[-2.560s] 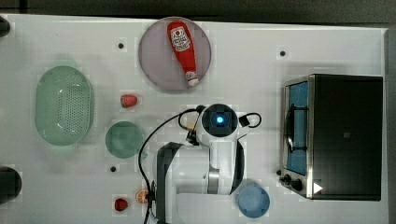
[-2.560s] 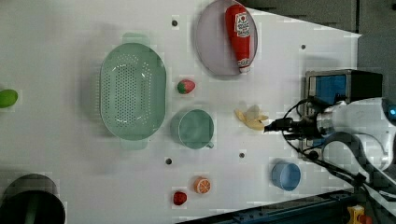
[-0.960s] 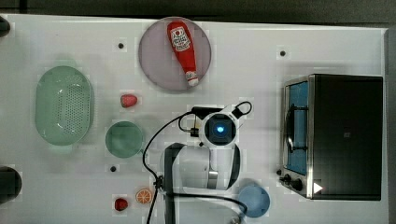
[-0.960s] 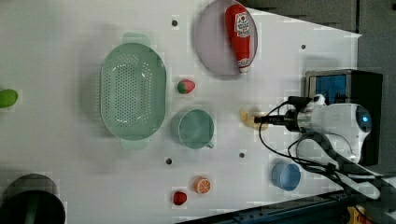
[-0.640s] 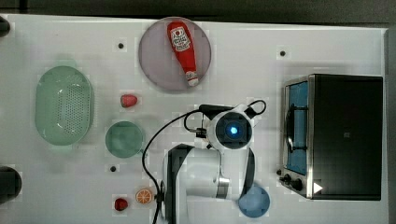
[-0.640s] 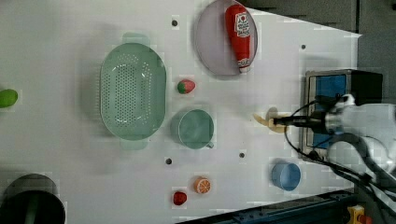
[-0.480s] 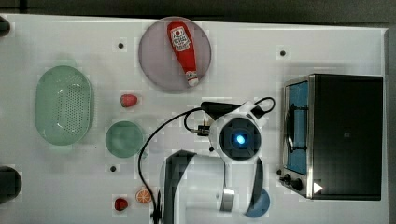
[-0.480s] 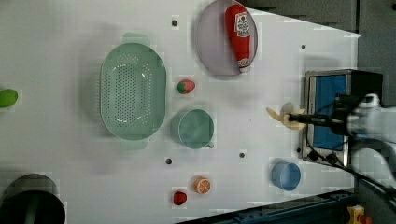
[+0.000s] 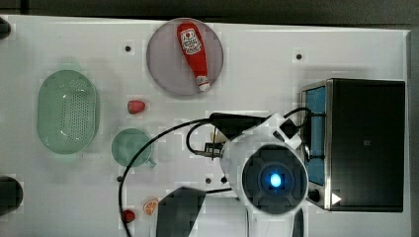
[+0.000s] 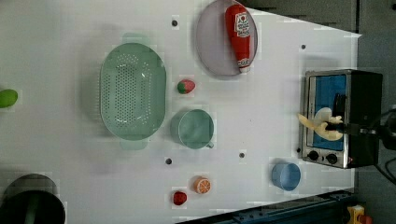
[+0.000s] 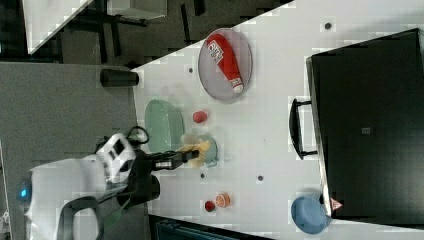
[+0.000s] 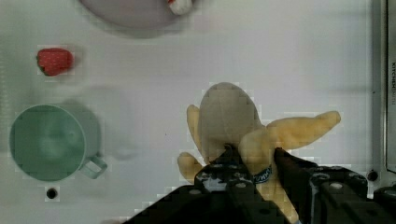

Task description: Pick Banana and place it in mug.

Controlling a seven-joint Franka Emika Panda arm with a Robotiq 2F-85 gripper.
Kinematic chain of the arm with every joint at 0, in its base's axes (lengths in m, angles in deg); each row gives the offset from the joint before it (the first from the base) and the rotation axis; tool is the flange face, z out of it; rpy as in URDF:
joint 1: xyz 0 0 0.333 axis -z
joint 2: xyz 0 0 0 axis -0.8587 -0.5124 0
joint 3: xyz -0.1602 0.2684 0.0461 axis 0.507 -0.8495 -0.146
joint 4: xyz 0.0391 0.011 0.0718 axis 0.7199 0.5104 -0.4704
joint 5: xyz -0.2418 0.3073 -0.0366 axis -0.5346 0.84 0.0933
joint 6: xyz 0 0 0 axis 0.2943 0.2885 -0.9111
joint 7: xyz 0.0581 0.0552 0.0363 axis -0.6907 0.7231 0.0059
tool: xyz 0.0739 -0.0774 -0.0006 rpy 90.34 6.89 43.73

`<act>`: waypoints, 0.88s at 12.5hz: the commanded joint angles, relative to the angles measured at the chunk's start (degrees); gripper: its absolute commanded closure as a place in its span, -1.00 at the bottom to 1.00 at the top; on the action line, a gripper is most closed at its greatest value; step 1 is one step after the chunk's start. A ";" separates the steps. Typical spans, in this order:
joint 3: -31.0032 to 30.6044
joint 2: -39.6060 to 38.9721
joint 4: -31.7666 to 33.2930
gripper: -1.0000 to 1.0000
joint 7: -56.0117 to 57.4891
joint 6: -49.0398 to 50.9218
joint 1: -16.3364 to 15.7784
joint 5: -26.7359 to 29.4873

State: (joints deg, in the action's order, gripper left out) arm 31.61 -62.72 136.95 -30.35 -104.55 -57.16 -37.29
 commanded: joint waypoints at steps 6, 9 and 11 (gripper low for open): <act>-21.69 -3.98 1.15 0.46 -31.77 2.64 -3.65 4.54; -26.20 -8.22 1.20 0.46 -39.50 -4.51 -3.66 7.27; -27.33 -12.17 1.25 0.46 -41.26 -8.71 -3.66 7.27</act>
State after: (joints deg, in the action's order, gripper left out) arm 1.52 -72.72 138.07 -65.41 -111.75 -63.64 -31.90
